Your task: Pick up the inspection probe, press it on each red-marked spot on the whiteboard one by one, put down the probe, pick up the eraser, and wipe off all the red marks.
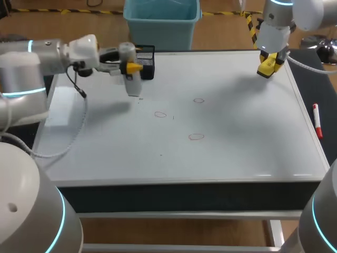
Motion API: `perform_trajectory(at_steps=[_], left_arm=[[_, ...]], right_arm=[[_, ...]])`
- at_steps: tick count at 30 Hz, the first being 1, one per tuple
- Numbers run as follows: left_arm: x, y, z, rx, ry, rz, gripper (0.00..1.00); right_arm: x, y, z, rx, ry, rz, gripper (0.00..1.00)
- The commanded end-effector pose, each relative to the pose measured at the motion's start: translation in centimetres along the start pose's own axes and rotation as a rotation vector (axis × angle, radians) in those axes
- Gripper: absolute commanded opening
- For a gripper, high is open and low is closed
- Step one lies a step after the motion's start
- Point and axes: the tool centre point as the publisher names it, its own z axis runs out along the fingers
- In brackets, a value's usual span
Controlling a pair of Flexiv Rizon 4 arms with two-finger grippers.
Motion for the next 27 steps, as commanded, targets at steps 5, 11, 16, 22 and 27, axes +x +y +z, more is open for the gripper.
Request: perform_trajectory(at_steps=[5, 11, 16, 22, 27], left_arm=[[1.1, 1.4, 3.9, 0.027, 0.118, -0.023, 0.00], [2.8, 2.5, 4.9, 0.040, 0.141, -0.017, 0.00], [3.7, 3.4, 5.6, 0.050, 0.175, -0.020, 0.00], [4.5, 3.8, 6.6, 0.051, 0.198, -0.037, 0.00], [4.7, 3.9, 6.8, 0.047, 0.198, -0.058, 0.00]], right_arm=[[0.0, -0.1, -0.1, 0.001, 0.004, -0.002, 0.00], [0.0, -0.1, -0.1, 0.001, 0.004, -0.002, 0.00], [0.0, -0.1, -0.1, 0.001, 0.004, -0.002, 0.00], [0.0, -0.1, -0.1, 0.001, 0.004, -0.002, 0.00], [0.0, -0.1, -0.1, 0.001, 0.004, -0.002, 0.00]])
